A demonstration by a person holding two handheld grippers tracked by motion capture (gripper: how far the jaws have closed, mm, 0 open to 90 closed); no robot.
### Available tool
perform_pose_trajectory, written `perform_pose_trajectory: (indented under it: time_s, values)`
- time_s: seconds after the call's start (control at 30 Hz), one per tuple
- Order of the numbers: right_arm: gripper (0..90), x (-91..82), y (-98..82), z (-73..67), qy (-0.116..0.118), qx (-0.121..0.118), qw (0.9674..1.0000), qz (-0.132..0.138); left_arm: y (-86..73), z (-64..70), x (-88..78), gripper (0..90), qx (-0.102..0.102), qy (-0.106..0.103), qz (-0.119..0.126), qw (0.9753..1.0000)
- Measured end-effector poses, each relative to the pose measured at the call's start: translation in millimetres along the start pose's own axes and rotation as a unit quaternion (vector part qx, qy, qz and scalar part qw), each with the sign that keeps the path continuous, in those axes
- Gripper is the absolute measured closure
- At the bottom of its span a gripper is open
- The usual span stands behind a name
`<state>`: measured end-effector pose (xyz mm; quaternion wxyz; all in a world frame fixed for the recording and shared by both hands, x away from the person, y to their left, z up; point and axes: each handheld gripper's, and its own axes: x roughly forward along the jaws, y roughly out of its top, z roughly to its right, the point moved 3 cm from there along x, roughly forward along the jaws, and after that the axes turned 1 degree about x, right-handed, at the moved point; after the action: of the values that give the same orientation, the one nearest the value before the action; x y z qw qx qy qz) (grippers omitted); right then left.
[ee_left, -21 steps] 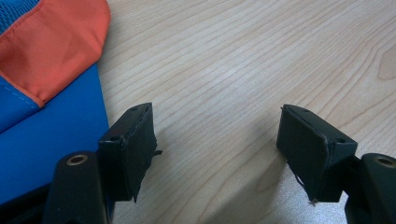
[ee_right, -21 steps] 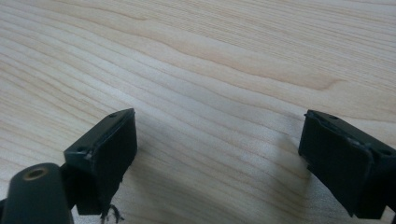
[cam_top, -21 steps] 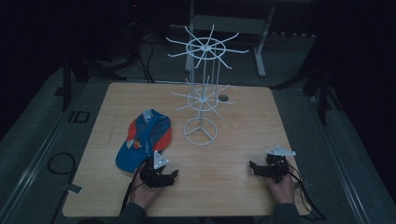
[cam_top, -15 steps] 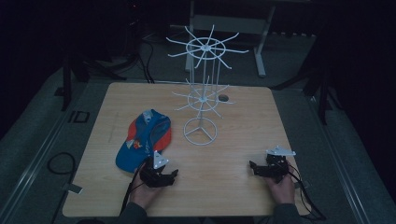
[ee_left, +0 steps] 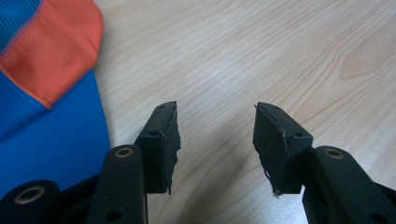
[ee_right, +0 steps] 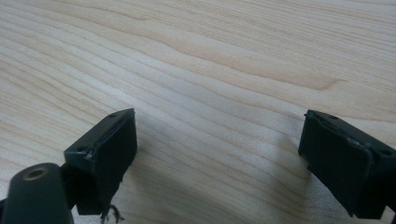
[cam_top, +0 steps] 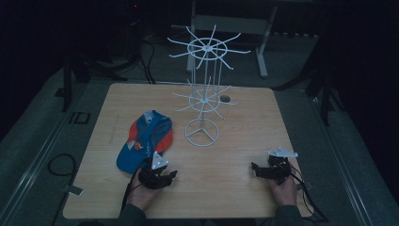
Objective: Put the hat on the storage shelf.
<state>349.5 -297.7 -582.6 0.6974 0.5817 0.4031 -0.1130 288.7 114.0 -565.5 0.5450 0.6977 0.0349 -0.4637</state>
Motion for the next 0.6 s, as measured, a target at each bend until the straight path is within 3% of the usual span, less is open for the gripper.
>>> perform_pose_trajectory:
  time_s: [0.13, 0.6]
  values:
    - [11.3, 0.0, 0.0, -0.1, 0.0, 0.0, 1.0, 0.0, 5.7, -5.3, -11.7, 50.3, 0.004, -0.005, 0.011, 0.9999]
    - [11.4, -0.2, -0.1, -0.3, 0.0, 0.001, 1.0, 0.0, 18.6, -42.4, -47.2, 50.0, -0.013, 0.036, 0.006, 0.9993]
